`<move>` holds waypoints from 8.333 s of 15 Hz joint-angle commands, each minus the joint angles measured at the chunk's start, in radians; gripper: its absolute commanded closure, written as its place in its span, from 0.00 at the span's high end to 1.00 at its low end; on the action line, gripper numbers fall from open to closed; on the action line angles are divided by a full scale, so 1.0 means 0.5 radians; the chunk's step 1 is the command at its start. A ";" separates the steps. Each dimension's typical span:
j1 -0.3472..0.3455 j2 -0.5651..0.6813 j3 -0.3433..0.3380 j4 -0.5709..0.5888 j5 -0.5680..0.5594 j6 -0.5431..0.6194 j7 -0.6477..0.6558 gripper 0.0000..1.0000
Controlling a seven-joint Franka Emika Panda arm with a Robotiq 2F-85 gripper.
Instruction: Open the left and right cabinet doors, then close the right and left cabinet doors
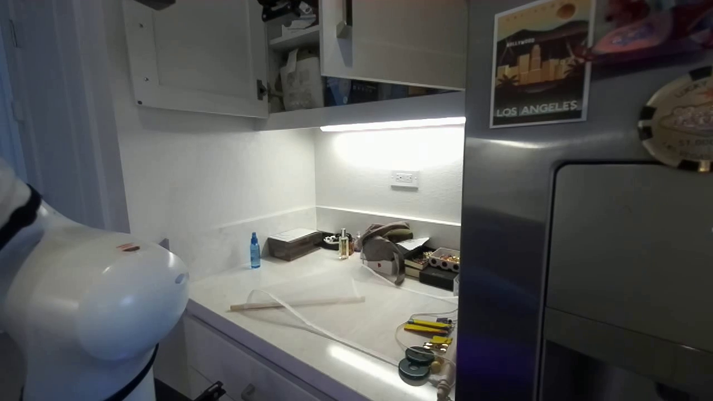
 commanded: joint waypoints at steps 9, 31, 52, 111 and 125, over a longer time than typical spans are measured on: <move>0.104 0.101 -0.144 0.037 -0.046 -0.282 0.126 0.00; 0.066 -0.125 -0.417 -0.048 -0.048 -0.514 0.263 0.00; 0.006 0.108 -0.605 0.341 1.233 0.088 0.267 0.56; -0.050 -0.781 -0.330 0.420 1.311 -0.286 0.575 1.00; -0.138 -1.133 -0.592 0.044 0.782 0.415 0.441 1.00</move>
